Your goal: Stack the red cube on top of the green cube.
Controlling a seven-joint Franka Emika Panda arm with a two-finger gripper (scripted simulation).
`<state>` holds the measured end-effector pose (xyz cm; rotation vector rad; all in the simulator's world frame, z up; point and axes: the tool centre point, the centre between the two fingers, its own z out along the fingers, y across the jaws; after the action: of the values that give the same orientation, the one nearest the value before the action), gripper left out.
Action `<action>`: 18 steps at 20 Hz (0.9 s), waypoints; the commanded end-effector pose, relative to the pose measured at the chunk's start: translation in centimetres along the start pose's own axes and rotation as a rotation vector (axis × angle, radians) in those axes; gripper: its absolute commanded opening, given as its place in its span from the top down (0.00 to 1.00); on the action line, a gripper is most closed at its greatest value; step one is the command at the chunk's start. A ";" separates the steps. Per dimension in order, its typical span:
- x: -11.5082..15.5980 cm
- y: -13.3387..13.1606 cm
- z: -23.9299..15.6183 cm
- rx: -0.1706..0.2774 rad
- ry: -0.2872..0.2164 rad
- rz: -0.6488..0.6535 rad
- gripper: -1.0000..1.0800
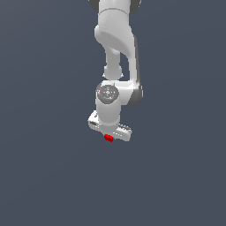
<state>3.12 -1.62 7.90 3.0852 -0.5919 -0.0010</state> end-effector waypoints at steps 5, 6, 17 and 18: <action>-4.0 -4.8 1.2 0.000 0.001 0.001 1.00; -4.4 -5.4 1.3 0.000 0.001 0.001 1.00; -6.2 -7.8 2.0 0.000 0.001 0.002 1.00; -6.1 -7.7 1.9 0.000 0.001 0.002 1.00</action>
<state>0.26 7.94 5.94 3.0852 -0.5932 -0.0007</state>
